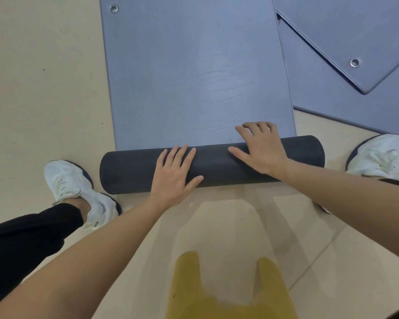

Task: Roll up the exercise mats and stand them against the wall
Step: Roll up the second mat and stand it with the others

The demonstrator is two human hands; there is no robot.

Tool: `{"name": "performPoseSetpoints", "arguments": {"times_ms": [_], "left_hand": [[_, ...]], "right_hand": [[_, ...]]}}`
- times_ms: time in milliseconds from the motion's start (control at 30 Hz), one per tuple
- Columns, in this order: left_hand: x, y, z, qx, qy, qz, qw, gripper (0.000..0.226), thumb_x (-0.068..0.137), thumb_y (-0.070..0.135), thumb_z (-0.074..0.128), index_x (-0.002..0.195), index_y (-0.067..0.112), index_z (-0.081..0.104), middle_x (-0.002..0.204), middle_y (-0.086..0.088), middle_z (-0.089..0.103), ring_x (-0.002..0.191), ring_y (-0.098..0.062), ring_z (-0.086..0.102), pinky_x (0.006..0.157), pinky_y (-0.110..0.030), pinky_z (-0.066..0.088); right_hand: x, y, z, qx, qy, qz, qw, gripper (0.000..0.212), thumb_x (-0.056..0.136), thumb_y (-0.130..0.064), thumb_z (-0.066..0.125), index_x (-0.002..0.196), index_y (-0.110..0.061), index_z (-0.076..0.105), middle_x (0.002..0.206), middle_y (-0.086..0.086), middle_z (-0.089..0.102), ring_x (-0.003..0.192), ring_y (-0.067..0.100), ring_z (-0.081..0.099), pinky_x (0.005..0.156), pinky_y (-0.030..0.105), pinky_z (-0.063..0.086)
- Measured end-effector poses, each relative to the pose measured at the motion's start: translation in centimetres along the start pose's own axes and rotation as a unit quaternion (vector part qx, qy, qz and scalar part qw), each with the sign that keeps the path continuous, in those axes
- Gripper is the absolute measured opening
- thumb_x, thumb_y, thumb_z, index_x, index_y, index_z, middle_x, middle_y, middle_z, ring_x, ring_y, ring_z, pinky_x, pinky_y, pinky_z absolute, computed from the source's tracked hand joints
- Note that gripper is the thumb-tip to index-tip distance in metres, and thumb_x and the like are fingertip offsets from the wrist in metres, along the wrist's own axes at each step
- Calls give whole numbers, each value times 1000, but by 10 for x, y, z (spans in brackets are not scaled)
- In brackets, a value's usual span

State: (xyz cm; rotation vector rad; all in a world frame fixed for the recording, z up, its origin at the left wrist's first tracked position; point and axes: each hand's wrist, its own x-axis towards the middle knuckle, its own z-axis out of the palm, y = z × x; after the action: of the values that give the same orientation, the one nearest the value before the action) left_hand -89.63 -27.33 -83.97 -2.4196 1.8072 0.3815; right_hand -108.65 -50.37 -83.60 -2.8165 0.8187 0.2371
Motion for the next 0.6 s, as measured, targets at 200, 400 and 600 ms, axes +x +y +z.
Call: {"name": "performPoseSetpoints", "arguments": {"times_ms": [200,400,600], "left_hand": [[55,-23,-21,-42,-15,-10,999,72,101,72,27,149,24,51,148,0,58,134,-25,53,113,-43,35],[105,-40,-40,-107,-117,-34,987,66,102,71,27,147,30,52,143,1,62,129,-27,57,105,-45,42],[109,-31,-51,-84,67,-72,992,49,105,52,43,127,17,69,123,-4,72,114,-29,63,97,-43,43]], "right_hand": [[-38,-24,16,-26,54,-50,997,80,98,-68,36,149,-7,48,147,22,52,136,43,46,117,61,29],[-20,-26,23,-54,1,-14,998,83,100,-69,24,160,-12,31,164,21,34,153,42,28,124,63,14],[24,-8,5,-58,9,-26,998,75,103,-65,28,153,-12,41,151,17,49,139,39,43,118,56,30]]}}
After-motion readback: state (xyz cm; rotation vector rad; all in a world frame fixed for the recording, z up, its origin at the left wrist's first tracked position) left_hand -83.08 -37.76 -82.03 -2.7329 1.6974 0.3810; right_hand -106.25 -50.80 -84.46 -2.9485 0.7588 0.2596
